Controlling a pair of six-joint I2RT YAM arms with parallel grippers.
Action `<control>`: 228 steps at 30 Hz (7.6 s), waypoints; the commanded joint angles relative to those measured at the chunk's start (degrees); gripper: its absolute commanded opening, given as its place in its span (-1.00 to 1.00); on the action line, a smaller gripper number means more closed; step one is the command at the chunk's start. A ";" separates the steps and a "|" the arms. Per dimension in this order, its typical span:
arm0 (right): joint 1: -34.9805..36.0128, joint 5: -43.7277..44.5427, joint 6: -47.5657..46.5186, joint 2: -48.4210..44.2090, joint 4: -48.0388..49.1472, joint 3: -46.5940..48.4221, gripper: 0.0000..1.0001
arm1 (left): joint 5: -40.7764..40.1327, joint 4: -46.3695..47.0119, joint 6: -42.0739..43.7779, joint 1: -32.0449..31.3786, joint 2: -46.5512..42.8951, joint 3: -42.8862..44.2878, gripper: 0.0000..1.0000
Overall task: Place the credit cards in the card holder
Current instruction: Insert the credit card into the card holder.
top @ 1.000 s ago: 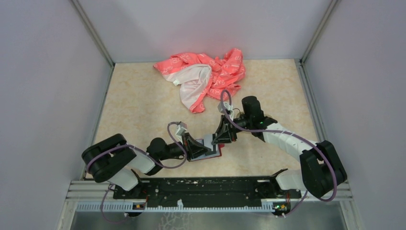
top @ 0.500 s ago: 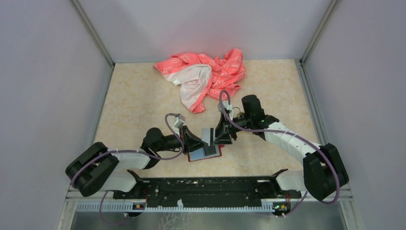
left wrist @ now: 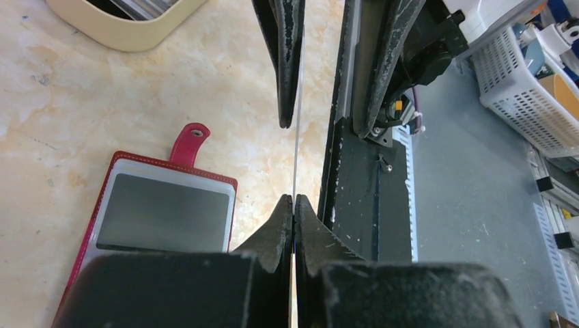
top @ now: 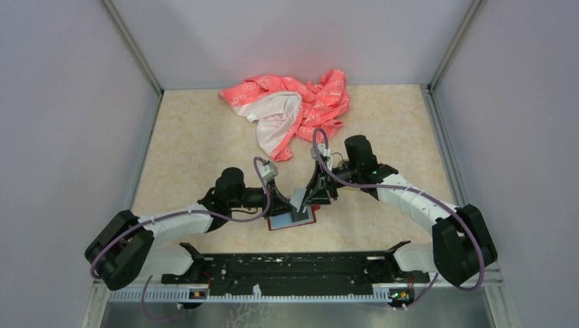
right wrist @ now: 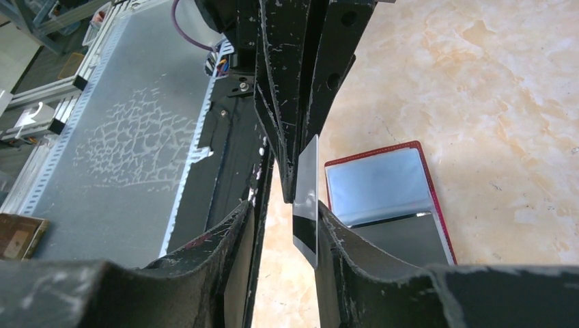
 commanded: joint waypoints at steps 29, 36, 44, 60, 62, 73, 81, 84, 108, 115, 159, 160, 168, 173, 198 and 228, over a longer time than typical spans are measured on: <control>-0.59 9.16 4.00 10.13 -5.69 6.41 -1.00 | -29.36 -24.13 -13.67 5.19 -23.91 -8.79 0.18; -0.34 13.48 8.62 15.18 -8.95 7.81 -1.00 | -28.25 -27.54 -25.72 5.23 -27.38 -12.65 -0.12; 0.42 16.49 16.38 18.64 -6.87 8.08 -1.00 | -24.50 -13.94 -29.76 5.23 -19.81 -16.24 -0.38; 1.97 22.68 22.51 22.58 -9.05 11.02 -1.00 | -23.92 -10.77 -28.56 5.15 -12.05 -14.15 -0.43; 2.20 23.83 23.15 22.69 -9.21 11.20 -1.00 | -23.75 -9.72 -28.70 5.14 -10.91 -14.01 -0.44; 2.85 30.29 27.57 22.73 -9.89 11.99 -1.00 | -27.01 -11.25 -26.17 5.14 -1.77 -12.14 -0.55; 5.18 32.25 29.44 22.25 -10.64 12.71 -1.00 | -30.63 -15.49 -24.49 5.10 -0.89 -11.71 -0.61; 5.45 33.15 29.70 22.13 -11.19 13.18 -1.00 | -30.75 -16.19 -24.30 5.14 -0.75 -11.61 -0.62; 7.49 30.57 28.25 25.53 -11.43 13.13 -1.00 | -29.70 -16.86 -22.94 5.14 -2.84 -11.36 -0.64; 7.74 28.48 27.81 27.66 -11.03 13.28 -1.00 | -29.48 -16.51 -22.32 5.15 -1.51 -10.84 -0.63; 4.77 28.39 25.16 44.57 -29.11 25.82 -0.97 | -31.76 -18.64 -15.39 5.22 -1.88 -6.86 -0.60; 4.83 27.96 25.02 44.91 -29.38 26.06 -0.97 | -31.68 -18.58 -15.29 5.23 -1.77 -6.86 -0.60; 4.93 24.75 22.61 48.09 -30.99 28.89 -0.95 | -30.62 -17.33 -15.30 5.22 0.10 -6.68 -0.60; 5.01 23.70 20.44 49.26 -32.00 30.59 -0.92 | -30.60 -16.86 -15.04 5.19 1.16 -6.38 -0.59; 5.45 21.54 16.26 53.06 -30.59 35.61 -0.71 | -24.58 -13.62 -24.49 1.73 -14.82 -7.99 -0.12; 5.46 22.15 15.37 52.83 -31.31 35.35 -0.62 | -65.84 -42.10 -26.45 -21.00 21.05 24.14 -0.16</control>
